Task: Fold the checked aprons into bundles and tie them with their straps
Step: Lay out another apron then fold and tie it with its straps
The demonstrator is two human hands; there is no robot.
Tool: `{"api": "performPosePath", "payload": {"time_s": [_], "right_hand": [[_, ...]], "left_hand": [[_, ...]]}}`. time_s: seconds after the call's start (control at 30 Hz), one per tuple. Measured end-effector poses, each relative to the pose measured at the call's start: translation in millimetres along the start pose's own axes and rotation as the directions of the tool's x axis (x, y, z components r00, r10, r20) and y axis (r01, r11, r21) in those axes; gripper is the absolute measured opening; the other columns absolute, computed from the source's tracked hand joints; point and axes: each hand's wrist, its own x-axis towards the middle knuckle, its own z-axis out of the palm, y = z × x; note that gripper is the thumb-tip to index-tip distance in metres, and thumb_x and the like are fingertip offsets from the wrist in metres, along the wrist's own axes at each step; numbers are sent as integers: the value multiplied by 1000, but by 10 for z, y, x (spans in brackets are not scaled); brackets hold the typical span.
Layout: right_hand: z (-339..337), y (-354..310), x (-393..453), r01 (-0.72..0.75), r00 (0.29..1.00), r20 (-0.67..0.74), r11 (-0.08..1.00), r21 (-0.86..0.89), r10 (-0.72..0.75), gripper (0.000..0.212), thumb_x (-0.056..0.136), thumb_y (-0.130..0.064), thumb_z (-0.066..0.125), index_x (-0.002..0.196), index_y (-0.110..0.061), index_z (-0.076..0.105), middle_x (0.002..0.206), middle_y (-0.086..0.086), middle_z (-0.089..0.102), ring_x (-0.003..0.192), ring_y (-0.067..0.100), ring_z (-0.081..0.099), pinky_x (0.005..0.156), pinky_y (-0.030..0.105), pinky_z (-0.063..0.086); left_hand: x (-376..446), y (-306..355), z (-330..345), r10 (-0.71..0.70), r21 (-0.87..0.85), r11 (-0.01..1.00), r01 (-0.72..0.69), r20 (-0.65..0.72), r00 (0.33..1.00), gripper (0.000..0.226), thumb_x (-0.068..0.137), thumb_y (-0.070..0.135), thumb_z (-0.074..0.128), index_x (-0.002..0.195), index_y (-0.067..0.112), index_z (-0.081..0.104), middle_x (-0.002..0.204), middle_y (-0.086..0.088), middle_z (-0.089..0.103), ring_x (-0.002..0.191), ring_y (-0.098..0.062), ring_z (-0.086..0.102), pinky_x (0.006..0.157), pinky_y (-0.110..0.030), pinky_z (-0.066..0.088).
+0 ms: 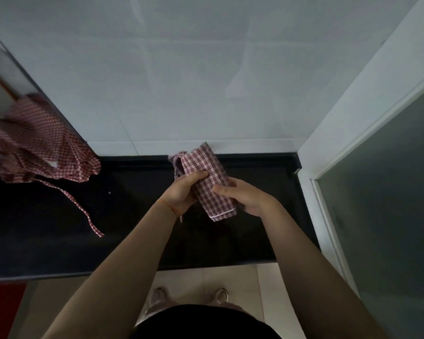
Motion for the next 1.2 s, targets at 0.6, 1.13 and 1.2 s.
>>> {"api": "performPosePath", "payload": {"time_s": [0.6,1.13,1.2], "right_hand": [[1146,-1913,-520,-121,694,-149,90,-989,-705,21,86,-39,66,87,-25,51,82,-6,52,86,22,57,68,31,32],[1532,-2254,-500,-267,409,-72,-44,-963,-910,39,77,-2,69,114,-12,64,124,12,54,126,33,45,111,53,29],[1597,-2198,-489,-194,183,-135,99,-976,-974,34,78,1,65,111,-6,62,113,14,57,108,33,53,91,46,45]], "left_hand": [[-1010,1803,-379,797,920,-268,-286,379,470,76,71,35,82,137,16,48,140,-5,48,132,-26,40,112,-51,32],[-1229,2200,-398,533,991,-83,-103,131,836,40,82,50,67,66,13,68,64,1,62,63,-17,60,55,-27,46],[-1163,2160,-479,538,908,384,-168,-72,840,34,81,42,76,79,9,74,75,-3,72,70,-18,68,62,-30,56]]}}
